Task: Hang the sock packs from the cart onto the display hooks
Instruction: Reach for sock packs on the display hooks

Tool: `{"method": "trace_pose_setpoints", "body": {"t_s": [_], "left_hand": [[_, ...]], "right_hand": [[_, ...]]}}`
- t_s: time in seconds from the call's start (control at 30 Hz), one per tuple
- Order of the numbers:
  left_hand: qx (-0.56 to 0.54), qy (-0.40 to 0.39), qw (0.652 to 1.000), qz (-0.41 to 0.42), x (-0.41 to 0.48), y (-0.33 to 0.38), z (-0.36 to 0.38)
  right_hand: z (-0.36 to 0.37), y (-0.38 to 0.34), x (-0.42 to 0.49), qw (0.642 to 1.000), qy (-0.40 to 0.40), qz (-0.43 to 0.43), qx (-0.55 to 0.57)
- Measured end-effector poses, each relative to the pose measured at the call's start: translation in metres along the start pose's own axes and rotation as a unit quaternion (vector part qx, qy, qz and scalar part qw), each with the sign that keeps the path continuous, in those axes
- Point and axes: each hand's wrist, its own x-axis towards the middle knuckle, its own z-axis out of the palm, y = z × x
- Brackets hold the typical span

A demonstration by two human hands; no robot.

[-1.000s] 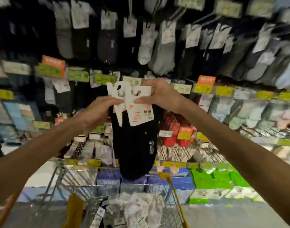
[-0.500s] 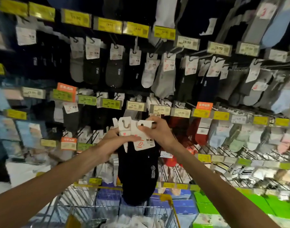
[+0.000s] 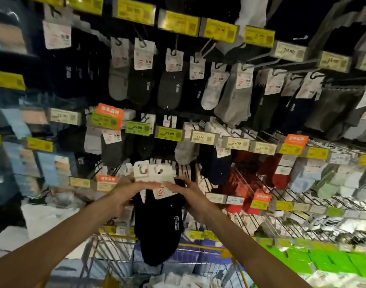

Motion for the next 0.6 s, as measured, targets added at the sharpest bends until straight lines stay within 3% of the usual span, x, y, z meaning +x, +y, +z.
{"method": "trace_pose_setpoints", "body": {"t_s": [0.17,0.6], "left_hand": [[-0.003,0.008,1.0,0.008,0.011,-0.008,-0.027],[0.018,-0.023,0.993,0.11,0.021,0.025,-0.017]], "right_hand": [[0.023,0.017,0.013,0.999,-0.015,-0.014,-0.026],[0.031,-0.022,0.009,0.988,0.076,-0.121,-0.056]]}}
